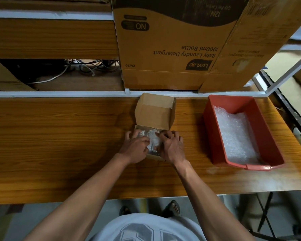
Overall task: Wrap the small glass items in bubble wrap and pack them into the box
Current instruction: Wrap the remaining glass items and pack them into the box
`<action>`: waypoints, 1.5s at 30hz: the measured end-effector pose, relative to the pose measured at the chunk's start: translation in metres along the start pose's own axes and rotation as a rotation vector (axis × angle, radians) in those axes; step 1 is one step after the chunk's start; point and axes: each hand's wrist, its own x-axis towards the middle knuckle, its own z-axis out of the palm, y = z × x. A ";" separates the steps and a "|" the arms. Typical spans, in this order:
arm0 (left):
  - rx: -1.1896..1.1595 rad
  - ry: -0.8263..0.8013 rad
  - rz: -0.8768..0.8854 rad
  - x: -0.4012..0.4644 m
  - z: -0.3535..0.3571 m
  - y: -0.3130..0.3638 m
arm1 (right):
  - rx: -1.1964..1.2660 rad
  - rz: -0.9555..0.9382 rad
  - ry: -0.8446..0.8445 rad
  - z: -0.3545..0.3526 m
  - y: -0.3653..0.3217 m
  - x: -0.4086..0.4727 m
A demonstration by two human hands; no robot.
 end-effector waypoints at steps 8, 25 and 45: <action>-0.050 0.055 0.056 -0.003 -0.006 -0.011 | -0.017 0.007 0.014 0.002 -0.003 0.002; -0.025 -0.022 0.021 0.011 -0.014 -0.016 | -0.008 0.049 0.005 0.002 -0.011 0.004; -0.150 0.146 -0.174 -0.005 -0.013 -0.023 | 0.014 0.065 0.003 -0.001 -0.012 0.000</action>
